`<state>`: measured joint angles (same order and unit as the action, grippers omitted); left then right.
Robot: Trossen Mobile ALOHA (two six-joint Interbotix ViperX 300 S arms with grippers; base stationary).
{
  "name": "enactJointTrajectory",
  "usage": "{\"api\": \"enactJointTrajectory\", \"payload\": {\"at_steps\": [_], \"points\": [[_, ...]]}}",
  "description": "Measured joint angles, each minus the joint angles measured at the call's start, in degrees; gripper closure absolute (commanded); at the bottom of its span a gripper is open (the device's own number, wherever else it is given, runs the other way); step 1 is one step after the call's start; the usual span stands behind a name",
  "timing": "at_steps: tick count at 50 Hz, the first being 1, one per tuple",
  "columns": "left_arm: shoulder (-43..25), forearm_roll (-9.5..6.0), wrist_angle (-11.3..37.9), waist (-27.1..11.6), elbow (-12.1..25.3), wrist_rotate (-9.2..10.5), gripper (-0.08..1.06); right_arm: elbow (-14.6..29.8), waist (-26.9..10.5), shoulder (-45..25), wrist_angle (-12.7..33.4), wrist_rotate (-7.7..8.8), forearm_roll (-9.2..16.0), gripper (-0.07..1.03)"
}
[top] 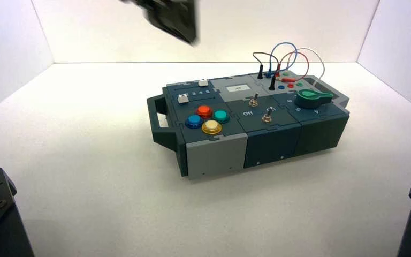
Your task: Push the green button with the left gripper.
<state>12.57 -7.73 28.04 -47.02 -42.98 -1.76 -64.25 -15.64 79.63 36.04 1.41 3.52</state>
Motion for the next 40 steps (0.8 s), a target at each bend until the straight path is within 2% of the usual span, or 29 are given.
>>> {"api": "enactJointTrajectory", "payload": {"at_steps": [8, 16, 26, 40], "points": [[-7.6, 0.0, 4.7, -5.7, 5.3, -0.18, 1.01, 0.1, 0.0, 0.0, 0.1, 0.0, 0.1, 0.99], [-12.4, 0.0, 8.3, -8.3, 8.6, -0.18, 1.01, 0.0, 0.0, 0.0, 0.2, 0.0, 0.1, 0.99], [-14.6, 0.0, 11.6, -8.9, 9.4, -0.18, 1.01, 0.1, 0.0, 0.0, 0.3, 0.0, 0.1, 0.99], [-17.4, 1.23, 12.4, -8.9, 9.8, -0.18, 1.01, 0.0, 0.0, 0.0, 0.3, 0.0, 0.1, 0.99]]}}
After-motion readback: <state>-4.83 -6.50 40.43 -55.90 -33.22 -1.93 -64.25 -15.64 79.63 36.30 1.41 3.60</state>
